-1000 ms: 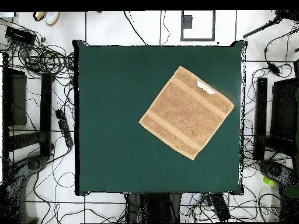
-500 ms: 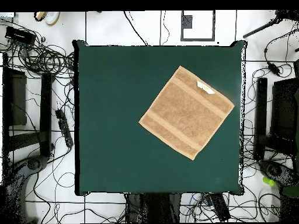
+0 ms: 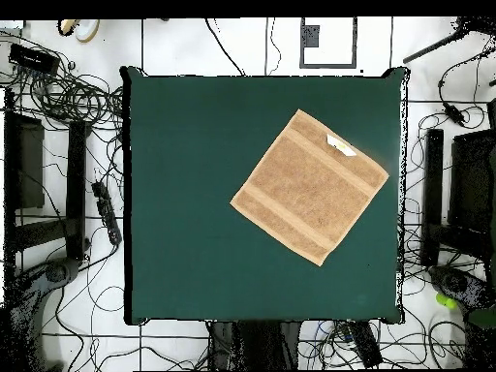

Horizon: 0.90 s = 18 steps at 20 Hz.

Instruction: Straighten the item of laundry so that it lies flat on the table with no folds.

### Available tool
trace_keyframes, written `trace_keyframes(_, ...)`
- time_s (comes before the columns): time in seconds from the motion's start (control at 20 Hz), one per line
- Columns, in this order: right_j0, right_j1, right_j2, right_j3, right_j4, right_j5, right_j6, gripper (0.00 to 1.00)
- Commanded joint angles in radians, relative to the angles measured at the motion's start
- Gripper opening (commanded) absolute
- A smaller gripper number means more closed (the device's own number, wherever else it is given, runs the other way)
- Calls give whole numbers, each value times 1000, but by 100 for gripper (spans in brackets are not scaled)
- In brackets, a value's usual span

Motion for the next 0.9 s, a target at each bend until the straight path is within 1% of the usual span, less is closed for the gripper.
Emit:
trace_keyframes(0.05, 58, 51, 29, 146, -16, -18, -235, 0)
trace_keyframes(0.15, 64, 57, 30, 136, -16, -4, -234, 0)
trace_keyframes(0.3, 63, 52, 26, 147, -19, -21, -223, 0)
trace_keyframes(0.45, 52, 52, 31, 188, -3, -72, -214, 0)
trace_keyframes(0.75, 43, 43, 30, 223, 3, -100, -216, 0)
trace_keyframes(0.9, 44, 56, 32, 215, -4, -100, -227, 0)
